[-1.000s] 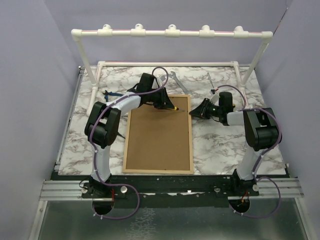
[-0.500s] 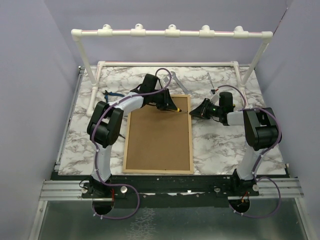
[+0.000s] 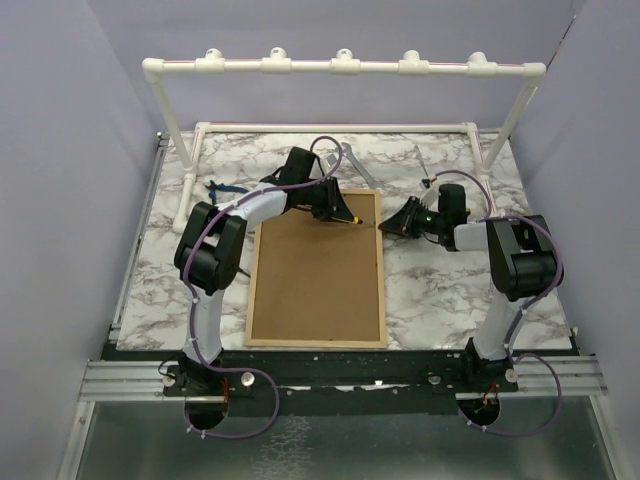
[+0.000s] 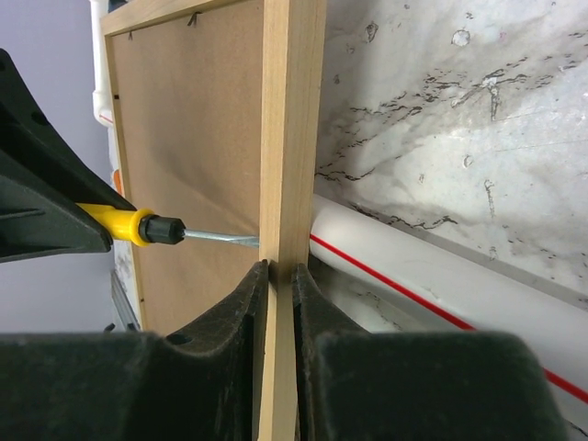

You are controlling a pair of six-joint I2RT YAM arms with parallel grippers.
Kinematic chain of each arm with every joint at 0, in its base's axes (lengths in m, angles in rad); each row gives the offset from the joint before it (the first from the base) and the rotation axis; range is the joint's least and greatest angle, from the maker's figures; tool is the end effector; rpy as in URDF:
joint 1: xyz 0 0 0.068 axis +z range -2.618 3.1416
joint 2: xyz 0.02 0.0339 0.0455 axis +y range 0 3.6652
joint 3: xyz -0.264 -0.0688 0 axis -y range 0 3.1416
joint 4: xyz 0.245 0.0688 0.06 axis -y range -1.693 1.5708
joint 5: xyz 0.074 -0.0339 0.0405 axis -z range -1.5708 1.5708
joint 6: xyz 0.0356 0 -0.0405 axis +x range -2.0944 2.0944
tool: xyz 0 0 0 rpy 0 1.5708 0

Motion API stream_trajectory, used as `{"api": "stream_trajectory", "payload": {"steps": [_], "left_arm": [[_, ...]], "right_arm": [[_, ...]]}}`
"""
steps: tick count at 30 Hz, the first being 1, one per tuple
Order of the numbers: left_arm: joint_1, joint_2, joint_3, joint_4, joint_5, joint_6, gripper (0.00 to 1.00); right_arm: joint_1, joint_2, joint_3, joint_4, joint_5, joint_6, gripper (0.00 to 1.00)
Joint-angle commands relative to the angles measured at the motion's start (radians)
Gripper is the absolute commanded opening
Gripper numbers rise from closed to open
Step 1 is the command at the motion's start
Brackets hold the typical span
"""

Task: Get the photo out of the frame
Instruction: Release the photo frame item from the photo frame.

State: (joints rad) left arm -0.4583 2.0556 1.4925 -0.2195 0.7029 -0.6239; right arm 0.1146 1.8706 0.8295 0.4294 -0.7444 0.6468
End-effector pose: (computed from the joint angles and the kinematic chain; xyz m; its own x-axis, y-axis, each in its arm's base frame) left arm 0.3969 -0.2215 0.1957 -0.9506 -0.0281 -0.3092 0.2382 0.5730 -0.7842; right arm 0.3505 0.0646 0.1271 -0.8380 0.3497 -0.4188 -0.1631 0.5720 0.8039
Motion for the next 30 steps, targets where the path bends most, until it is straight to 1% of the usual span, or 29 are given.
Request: {"api": "stream_trajectory", "payload": {"steps": [1, 9, 13, 14, 17, 20, 25, 30], "left_arm": [[0.017, -0.007, 0.012, -0.08, -0.041, 0.042, 0.0], [0.028, -0.004, 0.034, -0.09, -0.05, 0.04, 0.0], [0.03, -0.008, 0.042, -0.084, 0.013, 0.032, 0.0], [0.03, -0.012, 0.039, -0.08, 0.028, 0.026, 0.0], [0.03, -0.035, 0.023, -0.05, 0.066, 0.006, 0.0], [0.032, -0.063, 0.012, -0.033, 0.079, -0.013, 0.0], [0.039, -0.1, -0.015, -0.031, 0.087, -0.01, 0.0], [0.05, -0.099, -0.045, -0.03, 0.052, -0.013, 0.0]], "right_arm": [[-0.001, 0.018, 0.019, 0.002, -0.021, -0.001, 0.17], [-0.001, 0.016, 0.013, 0.004, -0.021, -0.001, 0.17], [-0.001, 0.017, 0.014, 0.003, -0.021, -0.001, 0.17], [-0.001, 0.017, 0.015, 0.003, -0.022, -0.002, 0.18], [-0.001, 0.015, 0.013, 0.007, -0.024, -0.001, 0.26], [-0.001, 0.012, 0.013, 0.008, -0.024, -0.003, 0.29], [-0.001, 0.007, 0.008, 0.009, -0.027, -0.003, 0.3], [0.0, 0.003, 0.007, 0.008, -0.026, -0.003, 0.3]]}}
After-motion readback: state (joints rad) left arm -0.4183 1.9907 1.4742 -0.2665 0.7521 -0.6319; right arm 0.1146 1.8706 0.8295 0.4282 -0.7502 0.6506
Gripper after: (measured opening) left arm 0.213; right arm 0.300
